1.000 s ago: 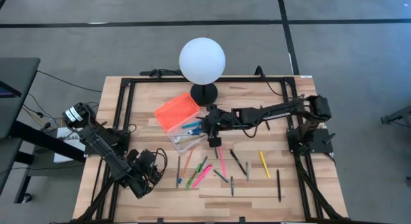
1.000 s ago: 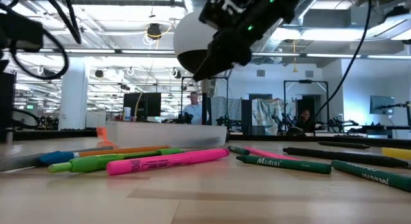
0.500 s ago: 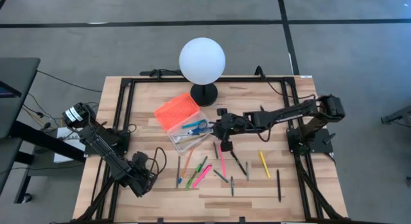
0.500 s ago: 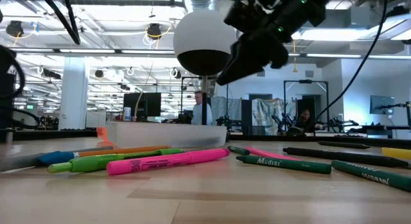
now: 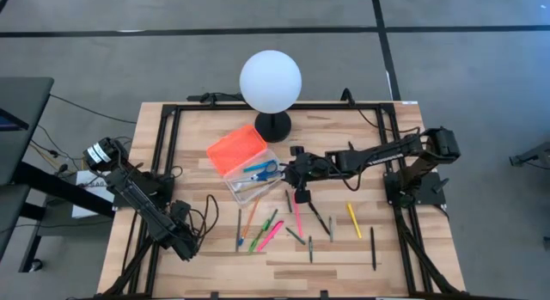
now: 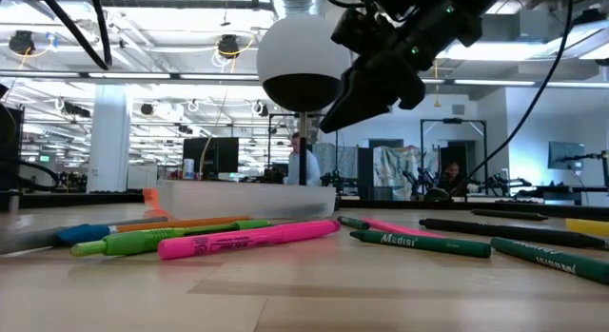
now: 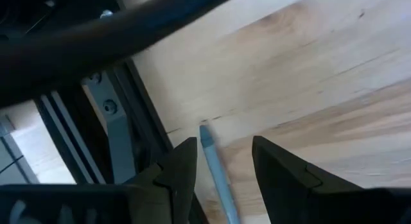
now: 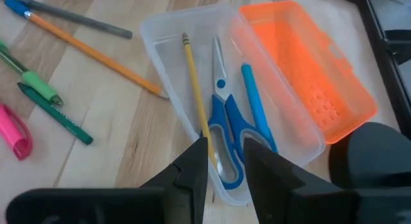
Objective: Pick & place school supplies into a supply box
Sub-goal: Put the left gray crayon into the orange supply box
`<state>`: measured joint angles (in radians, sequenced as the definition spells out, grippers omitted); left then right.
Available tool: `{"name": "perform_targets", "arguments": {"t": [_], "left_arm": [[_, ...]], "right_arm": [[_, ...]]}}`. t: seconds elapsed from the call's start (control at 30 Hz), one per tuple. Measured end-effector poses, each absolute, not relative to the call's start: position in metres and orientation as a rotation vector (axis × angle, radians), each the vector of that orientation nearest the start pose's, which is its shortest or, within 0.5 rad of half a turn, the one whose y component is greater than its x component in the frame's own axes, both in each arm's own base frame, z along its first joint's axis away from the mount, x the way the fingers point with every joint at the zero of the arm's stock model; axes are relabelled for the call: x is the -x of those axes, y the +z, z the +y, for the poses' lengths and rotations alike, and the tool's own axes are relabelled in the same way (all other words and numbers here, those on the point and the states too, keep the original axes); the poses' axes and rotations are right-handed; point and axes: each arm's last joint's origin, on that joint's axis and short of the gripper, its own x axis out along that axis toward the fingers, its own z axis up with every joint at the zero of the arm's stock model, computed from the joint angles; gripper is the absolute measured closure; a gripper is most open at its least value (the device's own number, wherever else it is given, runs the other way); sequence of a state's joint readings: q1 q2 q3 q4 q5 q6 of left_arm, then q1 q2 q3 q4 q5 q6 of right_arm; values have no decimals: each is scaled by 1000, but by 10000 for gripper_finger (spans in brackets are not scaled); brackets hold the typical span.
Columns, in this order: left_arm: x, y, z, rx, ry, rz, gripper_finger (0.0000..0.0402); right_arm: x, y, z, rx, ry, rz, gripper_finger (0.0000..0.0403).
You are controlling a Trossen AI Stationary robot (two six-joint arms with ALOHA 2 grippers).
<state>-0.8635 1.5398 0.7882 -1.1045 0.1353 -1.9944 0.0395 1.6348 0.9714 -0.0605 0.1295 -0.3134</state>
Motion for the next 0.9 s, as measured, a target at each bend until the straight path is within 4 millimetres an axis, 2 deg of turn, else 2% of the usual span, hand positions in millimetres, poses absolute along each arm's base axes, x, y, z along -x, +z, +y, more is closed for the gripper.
{"name": "perform_targets", "arguments": {"t": [0.27,0.53,0.9], "left_arm": [[-131,151,-159,688,1095,1561,256],[-127,139,-159,740,1057,1653,256],[-125,138,-159,698,1026,1643,256]], "right_arm": [[-340,198,10,343,22,733,310],[-340,198,10,334,22,733,310],[-340,198,13,329,46,730,310]]}}
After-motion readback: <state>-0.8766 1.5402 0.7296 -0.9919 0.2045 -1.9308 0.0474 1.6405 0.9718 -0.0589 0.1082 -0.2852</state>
